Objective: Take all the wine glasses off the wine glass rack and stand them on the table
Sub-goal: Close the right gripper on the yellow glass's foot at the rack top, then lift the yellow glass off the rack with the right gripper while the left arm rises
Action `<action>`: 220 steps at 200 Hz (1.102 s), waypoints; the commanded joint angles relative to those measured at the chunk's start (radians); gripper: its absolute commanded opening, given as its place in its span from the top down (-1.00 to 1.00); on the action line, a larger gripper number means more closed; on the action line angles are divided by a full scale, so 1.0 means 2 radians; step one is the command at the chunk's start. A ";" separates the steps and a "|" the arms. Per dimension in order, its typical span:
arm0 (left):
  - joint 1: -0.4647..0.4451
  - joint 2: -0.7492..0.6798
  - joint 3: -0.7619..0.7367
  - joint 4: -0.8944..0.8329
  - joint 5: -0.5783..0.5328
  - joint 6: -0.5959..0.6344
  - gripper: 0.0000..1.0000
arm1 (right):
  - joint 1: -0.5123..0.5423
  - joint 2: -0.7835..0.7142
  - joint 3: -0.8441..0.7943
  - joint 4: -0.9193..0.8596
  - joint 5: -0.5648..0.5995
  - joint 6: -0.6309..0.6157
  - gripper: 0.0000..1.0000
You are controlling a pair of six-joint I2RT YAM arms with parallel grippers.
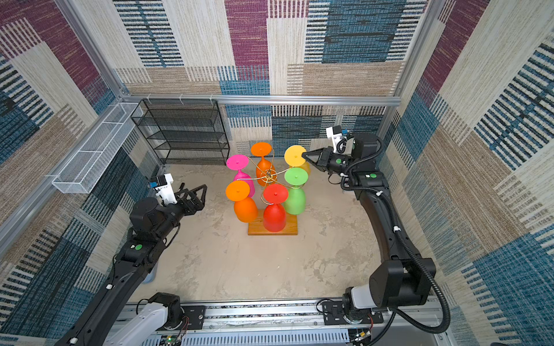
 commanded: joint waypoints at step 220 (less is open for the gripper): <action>0.000 -0.011 0.001 0.011 0.005 -0.008 -0.89 | 0.059 0.087 0.090 0.053 0.006 0.034 1.00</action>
